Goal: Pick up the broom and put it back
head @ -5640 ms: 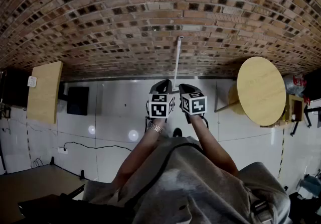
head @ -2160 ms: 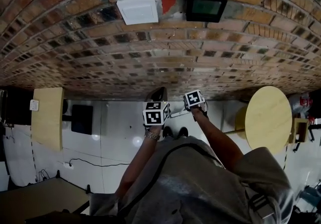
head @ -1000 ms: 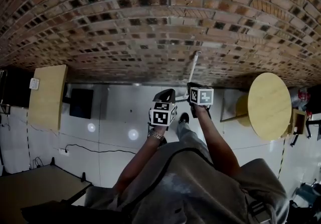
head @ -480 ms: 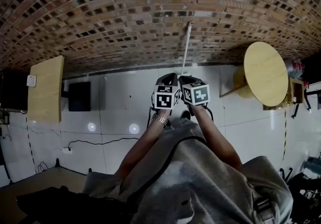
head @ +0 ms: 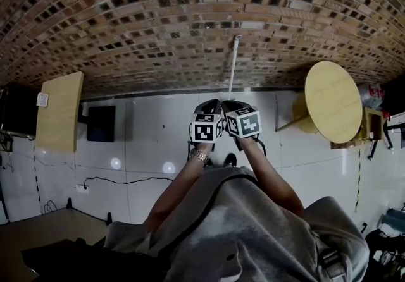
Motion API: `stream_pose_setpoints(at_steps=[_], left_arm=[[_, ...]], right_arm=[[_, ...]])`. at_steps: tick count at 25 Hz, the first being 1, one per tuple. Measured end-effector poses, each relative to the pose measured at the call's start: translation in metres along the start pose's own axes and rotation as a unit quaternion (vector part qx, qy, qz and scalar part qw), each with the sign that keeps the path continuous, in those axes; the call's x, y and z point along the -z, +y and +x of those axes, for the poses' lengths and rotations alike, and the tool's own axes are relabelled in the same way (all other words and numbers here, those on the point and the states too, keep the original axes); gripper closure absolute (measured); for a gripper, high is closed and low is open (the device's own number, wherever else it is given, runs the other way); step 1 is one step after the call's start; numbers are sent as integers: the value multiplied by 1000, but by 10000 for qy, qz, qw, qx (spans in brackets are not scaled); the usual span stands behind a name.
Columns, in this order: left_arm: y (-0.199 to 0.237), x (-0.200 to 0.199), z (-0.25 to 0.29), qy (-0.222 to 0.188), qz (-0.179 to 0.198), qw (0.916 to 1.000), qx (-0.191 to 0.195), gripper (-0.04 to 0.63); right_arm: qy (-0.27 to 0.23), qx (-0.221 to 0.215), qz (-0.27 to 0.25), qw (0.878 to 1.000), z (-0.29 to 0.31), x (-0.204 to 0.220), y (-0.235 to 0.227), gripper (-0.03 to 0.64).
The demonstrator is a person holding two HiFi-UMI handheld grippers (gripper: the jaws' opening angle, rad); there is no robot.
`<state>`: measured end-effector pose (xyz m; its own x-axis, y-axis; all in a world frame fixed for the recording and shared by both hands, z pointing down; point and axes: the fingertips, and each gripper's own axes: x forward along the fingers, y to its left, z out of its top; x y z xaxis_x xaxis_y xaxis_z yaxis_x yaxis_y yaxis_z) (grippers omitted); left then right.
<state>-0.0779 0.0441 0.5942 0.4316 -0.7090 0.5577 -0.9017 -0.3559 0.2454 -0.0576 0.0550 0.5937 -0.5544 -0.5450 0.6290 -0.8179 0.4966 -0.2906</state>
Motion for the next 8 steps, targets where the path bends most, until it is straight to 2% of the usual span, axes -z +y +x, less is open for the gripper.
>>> stream_pose_setpoints(at_steps=[8], left_arm=[[-9, -14, -2, -220, 100, 9997, -79, 591]], right_arm=[[-168, 68, -152, 9997, -7, -11, -9, 612]])
